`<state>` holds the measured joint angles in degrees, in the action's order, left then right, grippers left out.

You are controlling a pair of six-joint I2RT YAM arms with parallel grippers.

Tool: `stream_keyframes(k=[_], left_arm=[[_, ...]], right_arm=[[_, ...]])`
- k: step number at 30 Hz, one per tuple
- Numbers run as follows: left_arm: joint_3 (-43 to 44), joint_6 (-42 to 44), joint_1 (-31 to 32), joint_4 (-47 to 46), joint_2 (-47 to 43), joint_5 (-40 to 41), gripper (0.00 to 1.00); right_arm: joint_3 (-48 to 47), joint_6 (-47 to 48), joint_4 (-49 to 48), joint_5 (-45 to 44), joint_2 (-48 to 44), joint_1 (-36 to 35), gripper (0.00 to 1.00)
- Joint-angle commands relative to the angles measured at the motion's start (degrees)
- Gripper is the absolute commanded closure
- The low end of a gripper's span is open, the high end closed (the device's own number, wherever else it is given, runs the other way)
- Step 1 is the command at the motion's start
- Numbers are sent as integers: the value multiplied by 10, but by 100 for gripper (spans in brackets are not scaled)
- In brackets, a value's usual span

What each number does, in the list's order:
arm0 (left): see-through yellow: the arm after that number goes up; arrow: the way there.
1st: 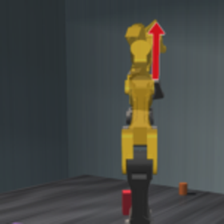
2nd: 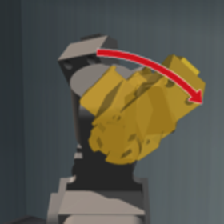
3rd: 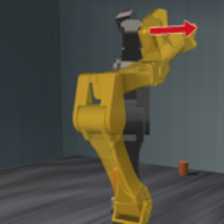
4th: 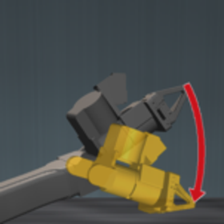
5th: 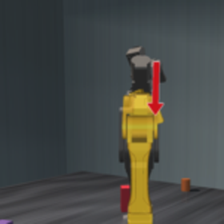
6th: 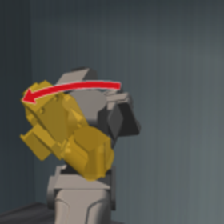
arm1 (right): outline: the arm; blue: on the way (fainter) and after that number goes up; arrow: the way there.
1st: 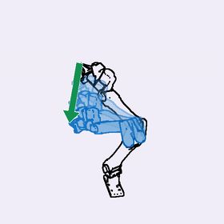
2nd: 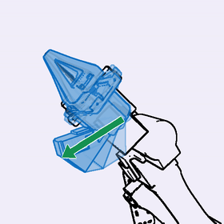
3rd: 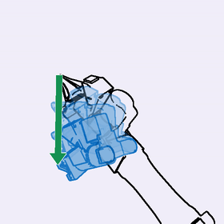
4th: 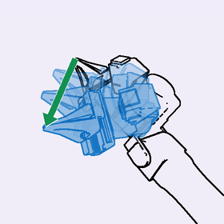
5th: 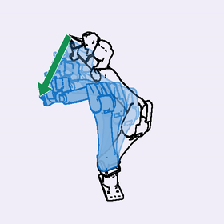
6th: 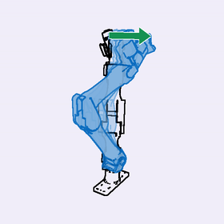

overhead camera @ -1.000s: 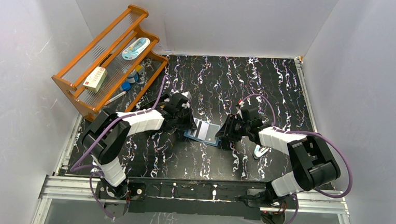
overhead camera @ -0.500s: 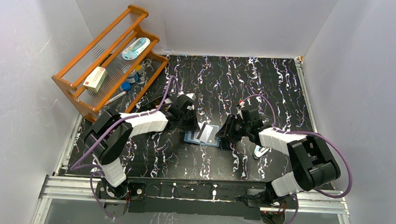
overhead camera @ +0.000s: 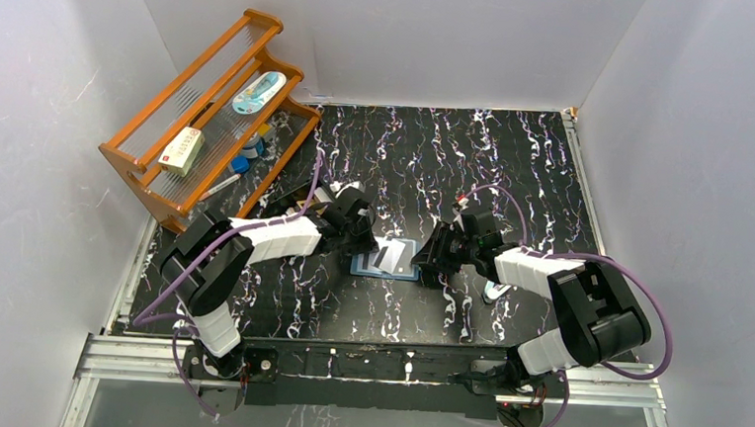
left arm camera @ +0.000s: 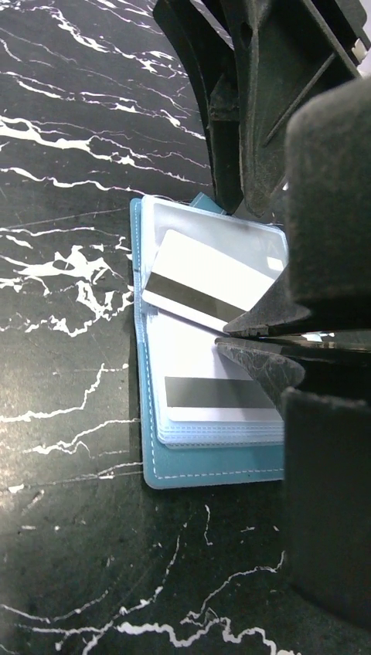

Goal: Put the credit cards into the card holder
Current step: Insert the credit card into the card holder.

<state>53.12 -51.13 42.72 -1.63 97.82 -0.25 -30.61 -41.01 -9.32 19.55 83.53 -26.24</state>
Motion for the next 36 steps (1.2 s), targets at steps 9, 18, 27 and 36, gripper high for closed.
stream_keyframes(k=[9, 18, 27, 36], left_arm=[[-29, -94, 9, -46, -34, 19, 100], [-35, -114, 23, -57, -47, -31, 94], [-7, -15, 23, 6, -80, -86, 74], [5, 17, 21, 48, -86, -106, 65]], right_arm=[[28, -42, -42, 17, -9, -19, 54], [45, -67, -54, -3, -17, -24, 56], [37, -19, -13, 5, -39, -24, 55], [40, -7, -5, 31, -48, -24, 55]])
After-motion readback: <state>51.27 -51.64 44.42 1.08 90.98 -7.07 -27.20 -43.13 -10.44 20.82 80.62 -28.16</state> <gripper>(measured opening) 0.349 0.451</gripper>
